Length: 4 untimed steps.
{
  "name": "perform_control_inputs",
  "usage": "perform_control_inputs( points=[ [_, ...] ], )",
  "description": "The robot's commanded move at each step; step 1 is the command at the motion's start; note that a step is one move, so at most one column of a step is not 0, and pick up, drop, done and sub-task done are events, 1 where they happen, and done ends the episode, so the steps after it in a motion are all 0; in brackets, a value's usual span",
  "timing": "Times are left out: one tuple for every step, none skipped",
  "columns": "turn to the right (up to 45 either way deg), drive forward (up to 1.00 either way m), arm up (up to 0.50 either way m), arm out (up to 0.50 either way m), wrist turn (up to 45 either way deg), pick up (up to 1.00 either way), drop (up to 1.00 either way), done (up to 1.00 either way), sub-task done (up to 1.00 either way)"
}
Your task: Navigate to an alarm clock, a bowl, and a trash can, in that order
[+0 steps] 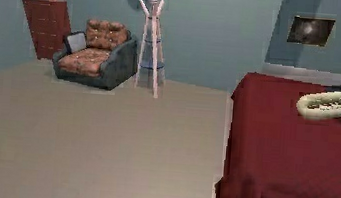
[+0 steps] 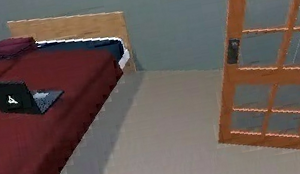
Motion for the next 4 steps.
perform_control_inputs(
  points=[
    [-3.0,0.00,0.00,0.00,0.0,0.00,0.00,0.00,0.00],
    [0.0,0.40,0.00,0.00,0.0,0.00,0.00,0.00,0.00],
    [-45.0,0.00,0.00,0.00,0.0,0.00,0.00,0.00,0.00],
    [-30.0,0.00,0.00,0.00,0.0,0.00,0.00,0.00,0.00]
  ],
)
